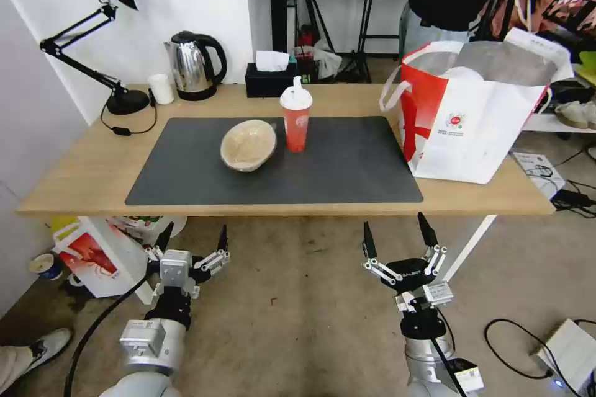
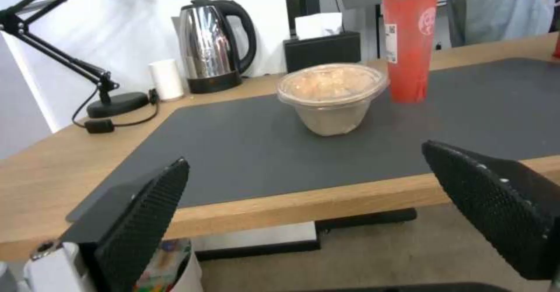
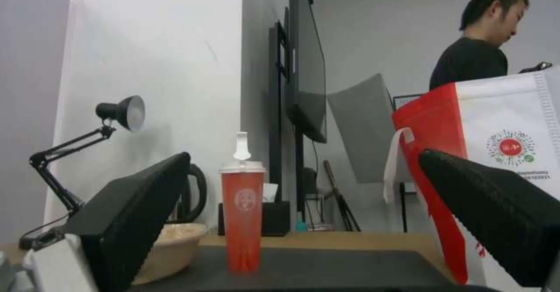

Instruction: Pick up the trash from the table and place it into the takeout bag.

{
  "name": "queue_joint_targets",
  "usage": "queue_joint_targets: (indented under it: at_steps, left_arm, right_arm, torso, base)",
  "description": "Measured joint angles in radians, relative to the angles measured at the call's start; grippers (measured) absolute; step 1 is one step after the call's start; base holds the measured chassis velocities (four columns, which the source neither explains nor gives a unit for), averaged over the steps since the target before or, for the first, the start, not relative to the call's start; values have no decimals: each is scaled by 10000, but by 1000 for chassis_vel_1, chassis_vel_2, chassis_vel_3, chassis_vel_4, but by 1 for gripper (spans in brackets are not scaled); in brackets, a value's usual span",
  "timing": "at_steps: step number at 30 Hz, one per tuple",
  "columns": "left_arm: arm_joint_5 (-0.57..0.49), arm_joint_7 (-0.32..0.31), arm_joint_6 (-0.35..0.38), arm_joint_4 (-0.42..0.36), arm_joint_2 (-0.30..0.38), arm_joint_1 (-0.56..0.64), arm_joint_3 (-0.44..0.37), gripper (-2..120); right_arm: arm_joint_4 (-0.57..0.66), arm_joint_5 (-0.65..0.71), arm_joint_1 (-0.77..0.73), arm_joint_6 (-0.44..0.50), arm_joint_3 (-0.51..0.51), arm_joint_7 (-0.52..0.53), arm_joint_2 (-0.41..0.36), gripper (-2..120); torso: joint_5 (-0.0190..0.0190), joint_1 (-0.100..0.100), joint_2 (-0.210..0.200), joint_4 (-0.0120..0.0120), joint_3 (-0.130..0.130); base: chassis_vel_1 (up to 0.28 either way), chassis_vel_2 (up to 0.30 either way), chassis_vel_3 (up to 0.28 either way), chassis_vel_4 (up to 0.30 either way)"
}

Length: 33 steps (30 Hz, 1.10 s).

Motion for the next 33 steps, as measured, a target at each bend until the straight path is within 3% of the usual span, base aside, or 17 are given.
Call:
queue_joint_targets:
  at_steps: [16, 21, 25, 33]
  left_arm:
    - [0, 0, 0, 0, 0, 0, 0, 100]
    - [0, 0, 0, 0, 0, 0, 0, 100]
    - [0, 0, 0, 0, 0, 0, 0, 100]
    - [0, 0, 0, 0, 5, 0, 0, 100]
  right_arm:
    - [-67, 21, -62, 97, 120, 7, 54, 100]
    - [495, 72, -157, 33, 107, 11, 26, 100]
    - [1372, 263, -49, -481, -42, -18, -290, 100]
    - [2992, 1406, 1037, -2409, -356, 77, -1613, 100]
  torso:
    - [0, 0, 0, 0, 0]
    - [1, 0, 0, 0, 0]
    - [0, -1, 0, -1, 0]
    - [4, 0, 0, -3, 1]
  base:
    - [0, 0, 0, 0]
    - [0, 0, 0, 0]
    - [0, 0, 0, 0]
    - [0, 0, 0, 0]
